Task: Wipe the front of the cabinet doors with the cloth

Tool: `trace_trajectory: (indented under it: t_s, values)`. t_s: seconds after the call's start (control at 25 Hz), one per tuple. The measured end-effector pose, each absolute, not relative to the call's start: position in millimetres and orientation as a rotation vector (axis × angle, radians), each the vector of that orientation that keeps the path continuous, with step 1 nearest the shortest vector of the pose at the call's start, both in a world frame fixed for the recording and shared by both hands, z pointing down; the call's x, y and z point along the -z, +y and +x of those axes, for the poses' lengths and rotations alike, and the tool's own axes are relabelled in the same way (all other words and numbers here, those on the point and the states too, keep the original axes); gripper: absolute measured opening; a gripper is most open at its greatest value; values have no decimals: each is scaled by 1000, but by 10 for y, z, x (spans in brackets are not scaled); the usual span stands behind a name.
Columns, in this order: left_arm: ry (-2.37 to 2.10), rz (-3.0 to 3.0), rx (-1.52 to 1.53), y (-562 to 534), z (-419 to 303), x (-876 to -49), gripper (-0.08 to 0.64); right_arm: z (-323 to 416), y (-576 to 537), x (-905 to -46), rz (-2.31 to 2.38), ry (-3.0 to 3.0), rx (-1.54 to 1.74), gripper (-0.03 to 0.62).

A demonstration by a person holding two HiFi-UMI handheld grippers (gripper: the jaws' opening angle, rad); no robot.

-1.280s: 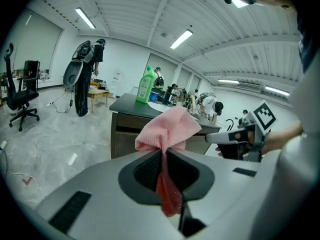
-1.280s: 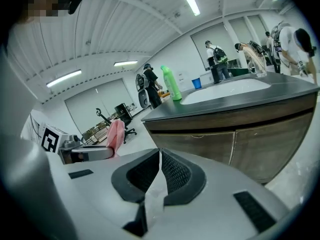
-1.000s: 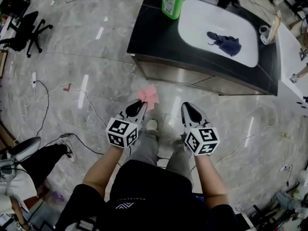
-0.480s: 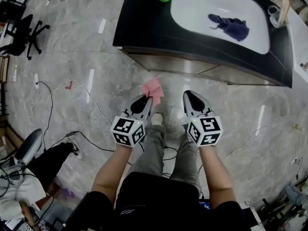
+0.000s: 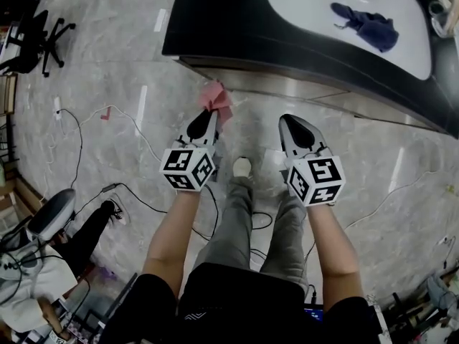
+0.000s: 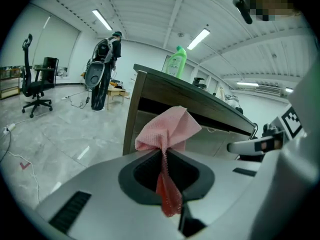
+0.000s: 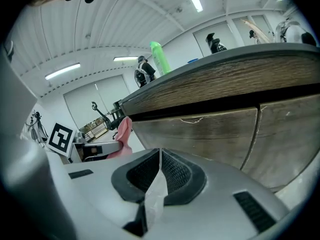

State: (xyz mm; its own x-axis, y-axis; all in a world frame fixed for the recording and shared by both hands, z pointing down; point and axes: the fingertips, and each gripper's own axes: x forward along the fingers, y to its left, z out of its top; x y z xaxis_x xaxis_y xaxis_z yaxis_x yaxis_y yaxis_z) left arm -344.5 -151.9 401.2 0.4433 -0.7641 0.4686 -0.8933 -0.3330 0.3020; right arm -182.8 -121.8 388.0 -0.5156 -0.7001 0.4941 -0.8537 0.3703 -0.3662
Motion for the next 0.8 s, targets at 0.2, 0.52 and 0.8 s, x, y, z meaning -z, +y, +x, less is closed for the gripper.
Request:
trace_trajectory:
  t_s: [0.2, 0.52, 0.8]
  values:
    - [-1406, 2134, -309, -1797, -3560, -4134, 32, -1871, -1252, -3944, 1415, -2364, -907, 40]
    - [-1351, 2151, -353, -1841, -3338, -4304, 32, -1743, -1314, -3998, 1450, -2358, -924, 40]
    - [-1285, 2187, -350, -1766, -2803, -4352, 32, -1357, -1172, -4046, 1491, -2331, -940, 40]
